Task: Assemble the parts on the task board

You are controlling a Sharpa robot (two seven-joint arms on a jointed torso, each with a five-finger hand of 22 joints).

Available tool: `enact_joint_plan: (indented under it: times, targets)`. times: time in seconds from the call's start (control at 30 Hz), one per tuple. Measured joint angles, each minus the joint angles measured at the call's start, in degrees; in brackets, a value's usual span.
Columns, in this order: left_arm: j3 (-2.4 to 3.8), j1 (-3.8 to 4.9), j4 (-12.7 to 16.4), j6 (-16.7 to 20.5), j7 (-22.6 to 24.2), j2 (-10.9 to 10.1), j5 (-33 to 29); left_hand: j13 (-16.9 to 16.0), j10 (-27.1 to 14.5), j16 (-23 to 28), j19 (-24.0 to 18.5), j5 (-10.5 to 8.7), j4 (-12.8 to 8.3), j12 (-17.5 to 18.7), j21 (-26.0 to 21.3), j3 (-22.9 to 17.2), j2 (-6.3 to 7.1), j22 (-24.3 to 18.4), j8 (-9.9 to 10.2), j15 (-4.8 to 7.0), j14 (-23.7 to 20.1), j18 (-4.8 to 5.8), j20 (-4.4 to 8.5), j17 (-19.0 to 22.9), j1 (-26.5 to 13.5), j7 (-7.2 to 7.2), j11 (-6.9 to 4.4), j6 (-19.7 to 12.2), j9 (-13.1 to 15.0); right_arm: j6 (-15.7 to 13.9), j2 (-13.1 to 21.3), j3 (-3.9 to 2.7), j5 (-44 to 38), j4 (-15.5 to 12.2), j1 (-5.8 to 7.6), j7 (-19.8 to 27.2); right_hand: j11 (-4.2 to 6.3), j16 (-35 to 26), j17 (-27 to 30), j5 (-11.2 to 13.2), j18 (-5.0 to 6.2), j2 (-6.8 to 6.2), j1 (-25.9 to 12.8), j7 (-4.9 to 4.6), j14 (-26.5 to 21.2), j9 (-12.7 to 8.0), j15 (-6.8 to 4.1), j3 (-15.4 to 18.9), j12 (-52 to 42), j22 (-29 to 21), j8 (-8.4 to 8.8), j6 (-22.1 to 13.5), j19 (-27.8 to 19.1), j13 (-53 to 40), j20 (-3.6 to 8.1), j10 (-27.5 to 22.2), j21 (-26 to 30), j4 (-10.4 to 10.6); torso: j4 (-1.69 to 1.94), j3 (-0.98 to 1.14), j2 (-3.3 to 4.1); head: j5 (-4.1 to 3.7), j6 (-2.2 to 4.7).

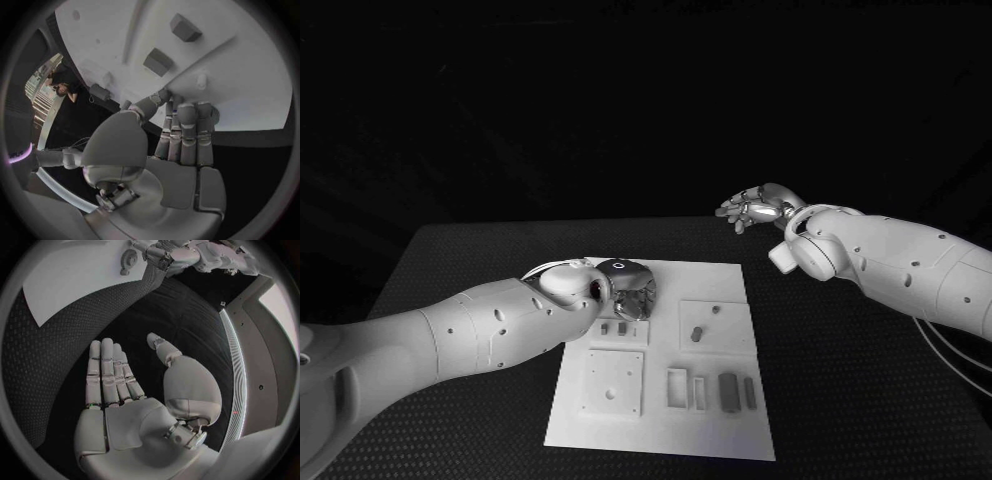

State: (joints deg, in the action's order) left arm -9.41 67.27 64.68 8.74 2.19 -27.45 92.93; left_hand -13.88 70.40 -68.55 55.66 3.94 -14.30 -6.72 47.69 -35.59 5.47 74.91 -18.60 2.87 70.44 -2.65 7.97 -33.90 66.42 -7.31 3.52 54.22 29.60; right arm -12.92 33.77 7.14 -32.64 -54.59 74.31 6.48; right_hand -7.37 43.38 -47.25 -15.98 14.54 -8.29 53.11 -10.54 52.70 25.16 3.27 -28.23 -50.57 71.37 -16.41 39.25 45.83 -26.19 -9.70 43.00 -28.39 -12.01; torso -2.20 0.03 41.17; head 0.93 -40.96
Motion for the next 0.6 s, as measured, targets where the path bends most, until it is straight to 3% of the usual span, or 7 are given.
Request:
enact_joint_plan:
  times: [0.43, 0.6]
  targets:
    - [0.01, -0.36, -0.5, 0.8, 0.4, 0.5, -0.4, -0.1, 0.6, -0.2, -0.1, 0.26, -0.2, -0.1, 0.2, 0.2, -0.47, 0.0, 0.0, 0.21, 0.2, 0.00, -0.09, -0.2, -0.2, 0.13, -0.05, 0.1, -0.4, 0.0, 0.0, 0.00, 0.0, -0.1, 0.00, 0.0, 0.00, 0.0, 0.0, 0.0, 0.00, 0.00, 0.0, 0.00, 0.0, 0.0, 0.00, 0.0, 0.0, 0.1, 0.00, 0.0, 0.0, 0.0, 0.00, 0.0, 0.0, 0.0, -0.04, 0.00, 0.01, -0.05, 0.09]
    - [0.01, -0.36, -0.6, 0.6, 0.5, 0.6, -0.7, 0.1, 0.4, -0.2, -0.1, 0.26, -0.7, 1.0, 0.2, 0.2, 0.27, 0.0, 1.7, 0.12, 0.3, 0.00, -0.10, -0.2, -1.0, -0.38, 0.28, -2.1, -1.2, 0.1, 0.0, 0.00, 0.0, -0.1, 0.00, 0.0, 0.00, 0.0, 0.0, 0.0, 0.00, 0.00, 0.0, 0.00, 0.0, 0.0, 0.00, 0.0, 0.0, 0.1, 0.00, 0.0, 0.0, 0.1, 0.00, 0.0, 0.1, 0.0, -0.04, 0.01, 0.01, -0.10, 0.12]
